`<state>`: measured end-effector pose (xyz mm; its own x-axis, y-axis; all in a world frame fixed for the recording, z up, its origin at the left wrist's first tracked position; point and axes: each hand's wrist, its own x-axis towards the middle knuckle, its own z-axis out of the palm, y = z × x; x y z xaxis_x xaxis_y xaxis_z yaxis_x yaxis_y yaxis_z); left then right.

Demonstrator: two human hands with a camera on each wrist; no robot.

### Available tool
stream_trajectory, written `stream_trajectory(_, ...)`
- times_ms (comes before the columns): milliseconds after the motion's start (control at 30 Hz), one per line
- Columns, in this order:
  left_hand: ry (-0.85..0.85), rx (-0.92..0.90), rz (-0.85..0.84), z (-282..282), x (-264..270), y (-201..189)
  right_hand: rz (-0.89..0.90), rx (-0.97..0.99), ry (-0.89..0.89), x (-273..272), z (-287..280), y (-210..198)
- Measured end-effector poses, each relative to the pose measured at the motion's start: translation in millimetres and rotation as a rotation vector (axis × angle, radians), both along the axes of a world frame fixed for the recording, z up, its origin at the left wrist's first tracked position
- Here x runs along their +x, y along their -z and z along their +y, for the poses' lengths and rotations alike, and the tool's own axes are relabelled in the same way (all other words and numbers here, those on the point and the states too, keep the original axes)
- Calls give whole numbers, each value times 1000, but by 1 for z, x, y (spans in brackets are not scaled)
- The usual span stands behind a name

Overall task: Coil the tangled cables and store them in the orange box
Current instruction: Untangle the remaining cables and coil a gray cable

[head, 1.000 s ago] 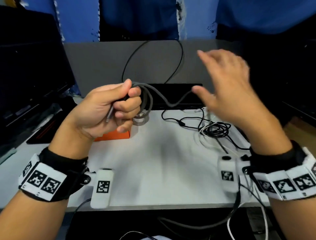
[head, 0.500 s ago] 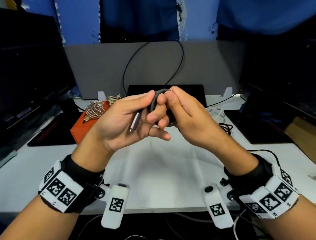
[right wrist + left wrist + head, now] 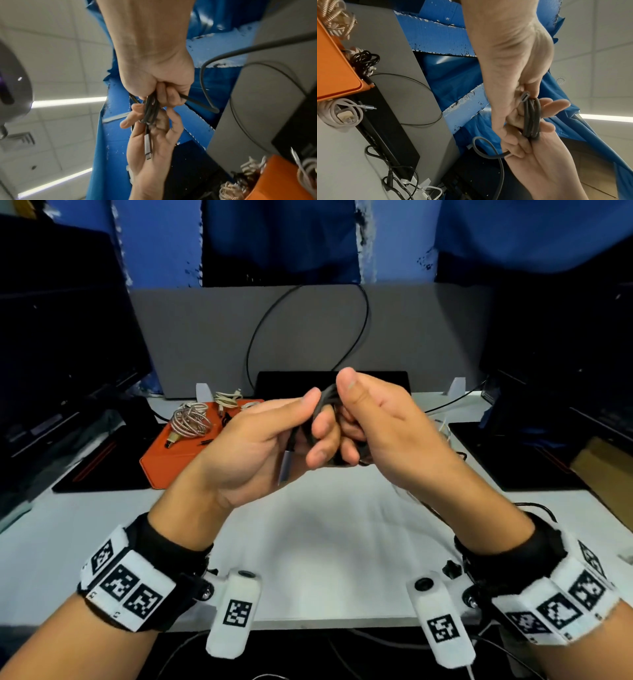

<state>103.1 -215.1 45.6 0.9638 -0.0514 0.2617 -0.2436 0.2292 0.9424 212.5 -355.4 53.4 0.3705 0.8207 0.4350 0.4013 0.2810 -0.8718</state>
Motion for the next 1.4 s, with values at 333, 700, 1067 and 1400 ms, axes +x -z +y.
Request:
stream_trajectory(333,6,8,29,-16,-3,1,-361,-50,182,5,-12,-6)
stream_trajectory(700,-113,-2,-34,-15,-7,-10,-265,54,194,14,10,6)
stream_trajectory(1067,-656,-118,-300,10,2,-14,-687,-404,35,9,7,15)
stream_trajectory(1400,-429,1039,-129,18,-3,-1,-498,-224,12,27,-22,-16)
